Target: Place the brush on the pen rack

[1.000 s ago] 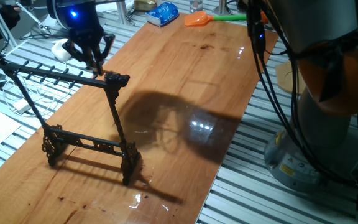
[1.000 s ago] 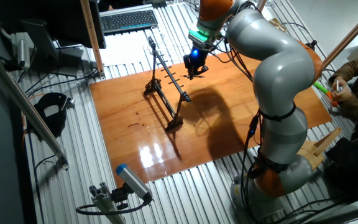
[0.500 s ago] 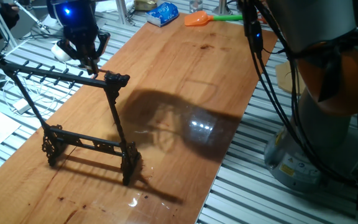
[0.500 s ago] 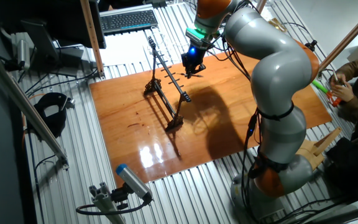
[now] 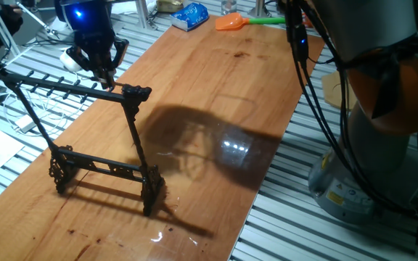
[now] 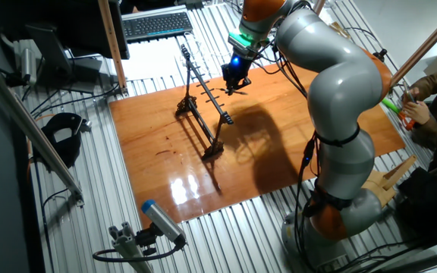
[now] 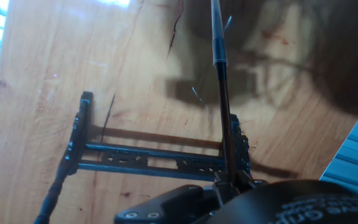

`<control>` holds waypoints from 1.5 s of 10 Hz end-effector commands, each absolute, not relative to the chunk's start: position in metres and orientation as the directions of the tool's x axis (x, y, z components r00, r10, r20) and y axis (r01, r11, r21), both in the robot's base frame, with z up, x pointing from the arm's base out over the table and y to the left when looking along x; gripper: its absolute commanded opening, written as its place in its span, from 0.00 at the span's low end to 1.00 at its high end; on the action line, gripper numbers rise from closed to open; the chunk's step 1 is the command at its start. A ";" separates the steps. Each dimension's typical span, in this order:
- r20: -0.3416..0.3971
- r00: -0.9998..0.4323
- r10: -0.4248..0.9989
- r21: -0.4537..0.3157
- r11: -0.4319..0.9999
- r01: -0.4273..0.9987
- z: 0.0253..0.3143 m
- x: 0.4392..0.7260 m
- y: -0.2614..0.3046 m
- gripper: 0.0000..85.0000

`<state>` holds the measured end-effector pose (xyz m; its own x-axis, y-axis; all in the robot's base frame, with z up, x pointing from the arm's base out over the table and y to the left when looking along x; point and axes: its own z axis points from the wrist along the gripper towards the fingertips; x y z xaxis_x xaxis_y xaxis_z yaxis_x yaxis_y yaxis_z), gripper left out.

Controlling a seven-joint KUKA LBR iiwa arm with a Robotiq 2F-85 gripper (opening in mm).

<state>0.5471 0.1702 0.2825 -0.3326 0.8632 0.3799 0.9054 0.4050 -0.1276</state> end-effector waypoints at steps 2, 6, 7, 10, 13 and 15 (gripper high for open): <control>0.379 -0.326 0.866 -0.129 0.398 0.908 0.281 0.543 0.175 0.00; 0.382 -0.324 0.866 -0.134 0.399 0.907 0.284 0.545 0.173 0.00; 0.385 -0.324 0.864 -0.135 0.400 0.907 0.284 0.548 0.171 0.00; 0.396 -0.308 0.865 -0.127 0.384 0.915 0.285 0.552 0.168 0.00; 0.387 -0.287 0.876 -0.123 0.357 0.926 0.283 0.548 0.175 0.00; 0.386 -0.286 0.877 -0.131 0.359 0.924 0.283 0.546 0.177 0.00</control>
<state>0.5460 0.1768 0.2829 -0.2862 0.8768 0.3865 0.9238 0.3595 -0.1315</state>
